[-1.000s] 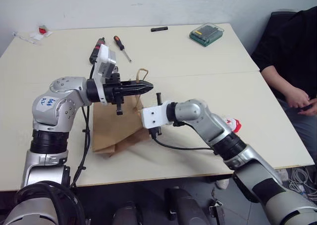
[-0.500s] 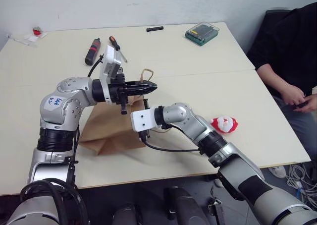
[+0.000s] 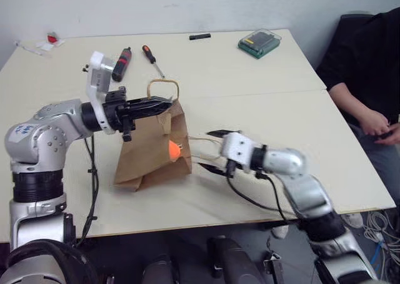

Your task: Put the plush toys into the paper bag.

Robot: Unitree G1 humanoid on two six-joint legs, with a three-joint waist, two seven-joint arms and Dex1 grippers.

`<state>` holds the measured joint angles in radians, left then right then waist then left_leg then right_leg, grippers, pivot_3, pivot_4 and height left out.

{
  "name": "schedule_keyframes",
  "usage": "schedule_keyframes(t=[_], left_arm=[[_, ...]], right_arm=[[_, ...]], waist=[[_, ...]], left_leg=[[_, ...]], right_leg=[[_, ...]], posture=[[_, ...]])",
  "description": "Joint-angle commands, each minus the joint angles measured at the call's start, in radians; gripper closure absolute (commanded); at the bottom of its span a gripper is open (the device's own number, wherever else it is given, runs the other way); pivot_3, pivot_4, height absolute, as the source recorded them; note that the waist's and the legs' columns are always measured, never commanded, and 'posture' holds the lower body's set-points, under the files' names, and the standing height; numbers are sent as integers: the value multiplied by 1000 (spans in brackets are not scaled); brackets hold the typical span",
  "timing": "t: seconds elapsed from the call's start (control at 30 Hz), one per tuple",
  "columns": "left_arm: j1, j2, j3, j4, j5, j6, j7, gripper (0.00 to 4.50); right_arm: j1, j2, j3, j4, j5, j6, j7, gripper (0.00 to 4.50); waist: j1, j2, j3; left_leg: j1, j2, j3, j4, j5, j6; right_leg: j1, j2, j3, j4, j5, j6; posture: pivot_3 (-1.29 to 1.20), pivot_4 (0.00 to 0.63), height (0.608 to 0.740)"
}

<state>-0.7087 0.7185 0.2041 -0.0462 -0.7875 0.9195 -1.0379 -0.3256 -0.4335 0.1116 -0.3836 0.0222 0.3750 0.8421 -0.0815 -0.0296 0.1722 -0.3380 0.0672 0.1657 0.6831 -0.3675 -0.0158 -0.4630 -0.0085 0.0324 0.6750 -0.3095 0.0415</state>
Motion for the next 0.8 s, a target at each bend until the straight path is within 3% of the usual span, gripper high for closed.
schedule_keyframes(t=[0.03, 0.23, 0.5, 0.63, 0.8], left_arm=[[13, 39, 34, -72, -54, 26, -15, 4500], [41, 74, 44, -87, -77, 35, -24, 4500], [33, 80, 38, -62, -70, 17, -28, 4500], [25, 74, 38, -40, -58, -2, -20, 4500], [35, 78, 39, -52, -63, -8, -14, 4500]], right_arm=[[87, -36, -205, -264, 121, 229, -58, 30], [267, -13, -571, -411, 202, 562, -217, 30], [320, 4, -596, -241, 244, 640, -300, 30], [260, 62, -594, -156, 318, 651, -317, 942], [217, 69, -600, -84, 373, 646, -339, 2780]], waist=[[3, 0, 0], [25, -1, -1], [25, -1, -1], [24, -1, -1], [24, -1, -1]], left_leg=[[0, 0, 0, 0, 0, 0], [2, -1, 0, 1, 0, -1], [3, -1, 3, 0, 0, -1], [3, -1, 3, 0, 0, -1], [3, -1, 3, 0, 0, -1]], right_leg=[[0, 0, 0, 0, 0, 0], [2, 1, 1, -1, 0, 0], [2, 3, 3, -1, 0, 0], [2, 3, 3, -1, 0, 0], [1, 3, 3, -1, 0, 0]], posture=[[0, 150, 740], [0, 150, 740], [0, 150, 740], [0, 150, 740], [0, 150, 740]])
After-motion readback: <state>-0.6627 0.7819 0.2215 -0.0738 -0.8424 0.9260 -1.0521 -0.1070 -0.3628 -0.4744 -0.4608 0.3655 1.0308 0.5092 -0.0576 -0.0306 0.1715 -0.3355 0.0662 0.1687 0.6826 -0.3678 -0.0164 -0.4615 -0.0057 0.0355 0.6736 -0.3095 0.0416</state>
